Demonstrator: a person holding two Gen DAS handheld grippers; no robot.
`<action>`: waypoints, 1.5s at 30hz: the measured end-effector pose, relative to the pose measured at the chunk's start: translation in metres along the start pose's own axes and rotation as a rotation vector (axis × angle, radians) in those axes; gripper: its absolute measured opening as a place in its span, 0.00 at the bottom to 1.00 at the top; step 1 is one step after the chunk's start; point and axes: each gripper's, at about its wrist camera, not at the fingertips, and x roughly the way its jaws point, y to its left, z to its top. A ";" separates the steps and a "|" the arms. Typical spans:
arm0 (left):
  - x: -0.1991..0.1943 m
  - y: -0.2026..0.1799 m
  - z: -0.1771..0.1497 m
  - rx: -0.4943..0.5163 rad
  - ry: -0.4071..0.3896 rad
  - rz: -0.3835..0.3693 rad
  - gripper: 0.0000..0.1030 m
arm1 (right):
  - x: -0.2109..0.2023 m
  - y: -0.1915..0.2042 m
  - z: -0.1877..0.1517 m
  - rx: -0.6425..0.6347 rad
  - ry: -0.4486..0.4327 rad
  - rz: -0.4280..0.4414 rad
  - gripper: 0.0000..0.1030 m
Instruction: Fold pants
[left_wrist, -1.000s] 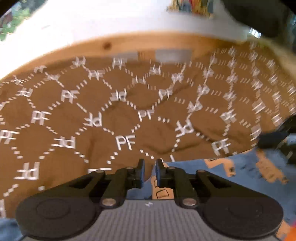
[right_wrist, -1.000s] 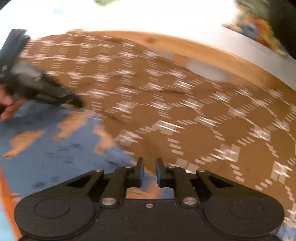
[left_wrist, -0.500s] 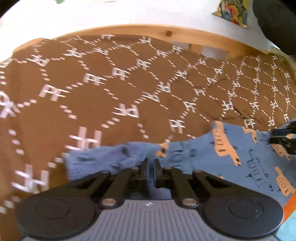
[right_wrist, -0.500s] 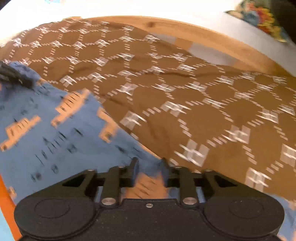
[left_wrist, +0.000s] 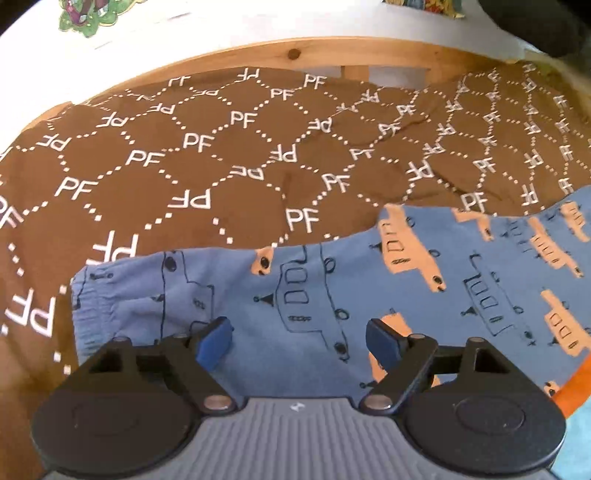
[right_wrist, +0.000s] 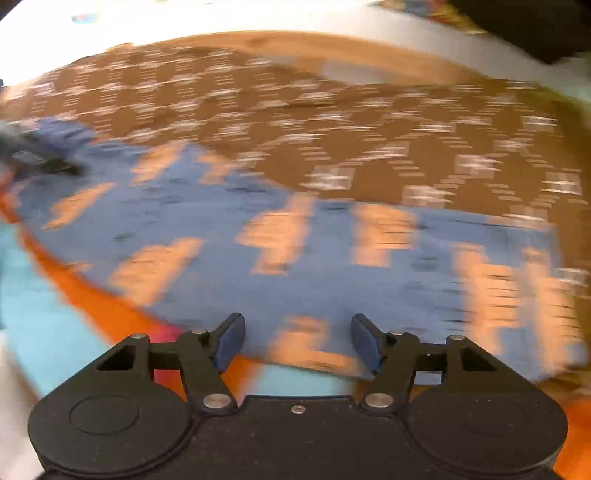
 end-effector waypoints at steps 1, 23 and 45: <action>-0.003 0.000 -0.001 -0.005 0.003 0.009 0.83 | -0.004 -0.010 0.000 0.013 -0.011 -0.067 0.67; -0.161 -0.134 0.078 -0.067 -0.154 -0.140 1.00 | -0.134 -0.031 0.060 0.370 -0.252 -0.078 0.95; -0.103 -0.181 0.096 0.126 -0.083 -0.189 1.00 | -0.086 -0.050 0.025 0.425 -0.208 -0.106 0.99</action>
